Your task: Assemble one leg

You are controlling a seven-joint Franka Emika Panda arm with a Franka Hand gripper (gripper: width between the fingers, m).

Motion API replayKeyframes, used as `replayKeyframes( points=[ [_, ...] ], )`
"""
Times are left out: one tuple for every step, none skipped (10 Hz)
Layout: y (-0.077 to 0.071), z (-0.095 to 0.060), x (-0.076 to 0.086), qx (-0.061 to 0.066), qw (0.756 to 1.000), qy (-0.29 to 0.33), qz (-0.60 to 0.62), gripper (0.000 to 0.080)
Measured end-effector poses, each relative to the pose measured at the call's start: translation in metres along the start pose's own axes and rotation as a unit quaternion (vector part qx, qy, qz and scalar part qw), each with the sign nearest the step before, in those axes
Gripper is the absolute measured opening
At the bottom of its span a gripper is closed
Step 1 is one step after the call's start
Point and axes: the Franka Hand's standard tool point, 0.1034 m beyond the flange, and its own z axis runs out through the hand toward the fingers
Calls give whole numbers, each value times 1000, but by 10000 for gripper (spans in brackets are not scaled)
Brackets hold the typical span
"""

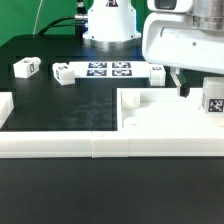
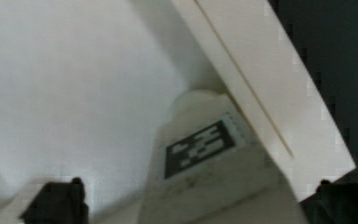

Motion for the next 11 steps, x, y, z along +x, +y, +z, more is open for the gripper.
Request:
replayKeyframes(
  points=[
    [-1, -2, 2, -2, 999, 3, -49, 649],
    [-1, -2, 2, -4, 997, 4, -81, 649],
    [-1, -2, 3, -9, 990, 6, -139, 649],
    [-1, -3, 3, -10, 985, 7, -172, 649],
    [-1, -3, 3, -10, 983, 6, -184, 649],
    [0, -3, 3, -11, 979, 6, -205, 649],
    [0, -2, 3, -11, 980, 6, -200, 561],
    [0, -2, 3, -11, 980, 6, -200, 428],
    [0, -2, 3, -10, 981, 6, -193, 428],
    [0, -2, 3, -10, 983, 6, -183, 287],
    [0, -2, 3, -10, 983, 6, -183, 289]
  ],
)
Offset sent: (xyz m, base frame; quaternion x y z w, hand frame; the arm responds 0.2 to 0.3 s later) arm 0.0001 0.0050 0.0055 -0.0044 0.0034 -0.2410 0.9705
